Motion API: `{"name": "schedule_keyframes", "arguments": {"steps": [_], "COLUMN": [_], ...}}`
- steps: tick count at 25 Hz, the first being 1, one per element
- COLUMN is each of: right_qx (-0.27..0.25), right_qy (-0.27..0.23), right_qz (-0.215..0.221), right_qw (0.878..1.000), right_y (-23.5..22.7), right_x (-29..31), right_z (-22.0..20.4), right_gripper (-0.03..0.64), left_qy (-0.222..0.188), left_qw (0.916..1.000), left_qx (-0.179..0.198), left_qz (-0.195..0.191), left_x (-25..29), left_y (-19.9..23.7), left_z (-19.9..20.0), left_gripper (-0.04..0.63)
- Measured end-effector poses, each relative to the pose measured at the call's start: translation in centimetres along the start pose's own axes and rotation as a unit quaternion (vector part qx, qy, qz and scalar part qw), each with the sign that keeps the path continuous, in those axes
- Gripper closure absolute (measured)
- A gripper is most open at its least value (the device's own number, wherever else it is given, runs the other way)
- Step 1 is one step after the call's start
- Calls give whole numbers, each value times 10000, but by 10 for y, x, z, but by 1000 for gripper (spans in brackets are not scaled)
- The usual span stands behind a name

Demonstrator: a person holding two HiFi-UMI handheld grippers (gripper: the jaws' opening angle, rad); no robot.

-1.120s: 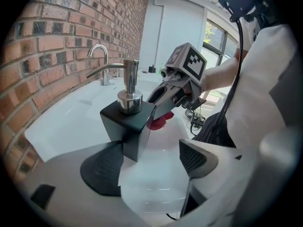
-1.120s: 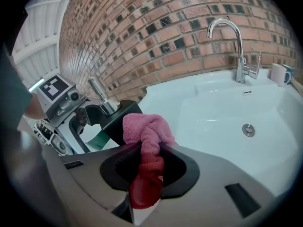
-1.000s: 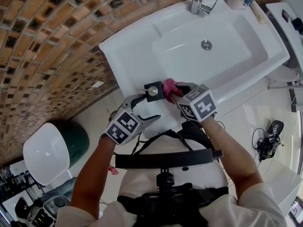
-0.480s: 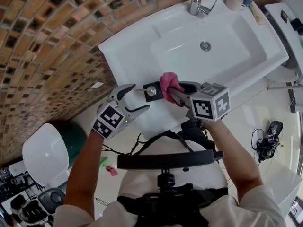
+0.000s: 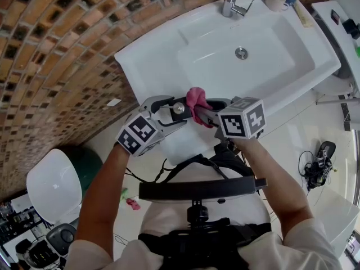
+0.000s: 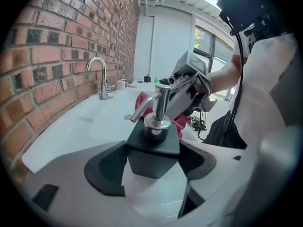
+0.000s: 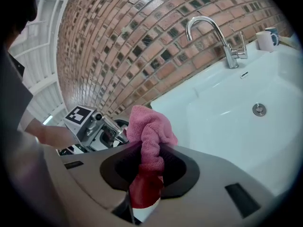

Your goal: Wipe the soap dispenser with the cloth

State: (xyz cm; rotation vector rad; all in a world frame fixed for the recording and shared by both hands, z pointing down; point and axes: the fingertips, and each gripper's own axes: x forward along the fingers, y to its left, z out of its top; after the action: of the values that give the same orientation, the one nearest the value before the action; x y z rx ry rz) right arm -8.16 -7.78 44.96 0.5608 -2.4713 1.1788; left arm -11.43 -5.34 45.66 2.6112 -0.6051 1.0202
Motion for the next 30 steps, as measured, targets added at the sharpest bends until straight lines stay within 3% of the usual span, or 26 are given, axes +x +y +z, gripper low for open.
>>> {"name": "schedule_keyframes", "arguments": {"steps": [6, 12, 18, 22, 26, 28, 30], "right_qx": [-362, -602, -1098, -1708, -1791, -1753, -1623], "right_qy": [837, 1635, 2086, 2133, 1979, 1910, 1774], "right_qz": [-499, -1066, -1409, -1643, -1710, -1764, -1797], "right_qw": [9946, 9789, 9616, 9478, 9484, 9496, 9539], "right_y": [-30, -62, -67, -65, -65, -67, -67], "right_x": [23, 44, 55, 59, 63, 63, 58], "right_z": [-26, -61, -61, -47, -43, -41, -38], "right_gripper": [500, 500, 500, 500, 500, 500, 500], "left_qy": [120, 76, 78, 186, 259, 347, 435], "left_qw": [9999, 9998, 9984, 9943, 9873, 9865, 9904], "left_qx": [52, -23, -374, -759, -1154, -1188, -973], "left_qz": [32, 171, 406, 732, 1060, 1076, 884], "left_x": [1, 1, -3, -6, -8, -9, -12], "left_y": [1, 0, 2, 2, 1, -2, -8], "left_z": [-1, 0, -5, -6, -10, -12, -13], "left_gripper": [230, 230, 230, 230, 230, 232, 232]}}
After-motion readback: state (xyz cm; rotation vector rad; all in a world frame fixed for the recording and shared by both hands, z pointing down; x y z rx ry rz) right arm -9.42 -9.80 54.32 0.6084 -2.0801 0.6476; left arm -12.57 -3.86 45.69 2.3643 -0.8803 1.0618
